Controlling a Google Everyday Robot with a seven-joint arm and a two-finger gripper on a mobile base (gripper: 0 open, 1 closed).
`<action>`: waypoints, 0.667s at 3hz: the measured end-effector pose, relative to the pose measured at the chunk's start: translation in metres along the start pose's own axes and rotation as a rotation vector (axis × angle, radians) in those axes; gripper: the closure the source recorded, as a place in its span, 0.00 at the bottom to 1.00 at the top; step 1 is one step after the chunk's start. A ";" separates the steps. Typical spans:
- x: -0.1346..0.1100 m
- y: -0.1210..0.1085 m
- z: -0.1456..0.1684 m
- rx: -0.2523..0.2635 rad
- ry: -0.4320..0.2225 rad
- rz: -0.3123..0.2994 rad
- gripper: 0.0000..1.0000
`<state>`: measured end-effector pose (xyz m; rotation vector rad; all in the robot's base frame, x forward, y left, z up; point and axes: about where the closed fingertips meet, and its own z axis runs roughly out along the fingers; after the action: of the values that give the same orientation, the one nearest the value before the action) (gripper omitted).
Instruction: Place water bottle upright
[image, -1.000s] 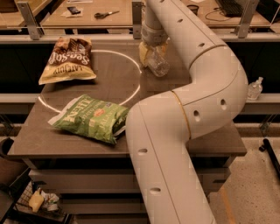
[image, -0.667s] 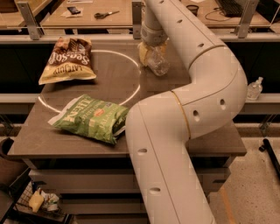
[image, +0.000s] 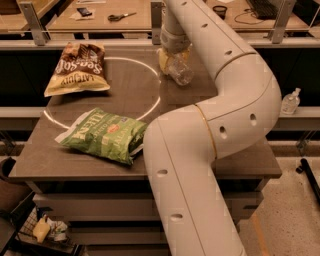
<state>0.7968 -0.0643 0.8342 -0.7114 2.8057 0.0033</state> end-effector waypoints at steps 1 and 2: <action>0.001 -0.010 -0.007 0.018 -0.016 0.011 1.00; 0.007 -0.023 -0.021 0.050 -0.028 0.032 1.00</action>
Offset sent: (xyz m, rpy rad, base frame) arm -0.0220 -0.0490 0.0400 -0.0500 -0.0751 -0.0837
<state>0.7973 -0.0894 0.8540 -0.6503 2.7798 -0.0507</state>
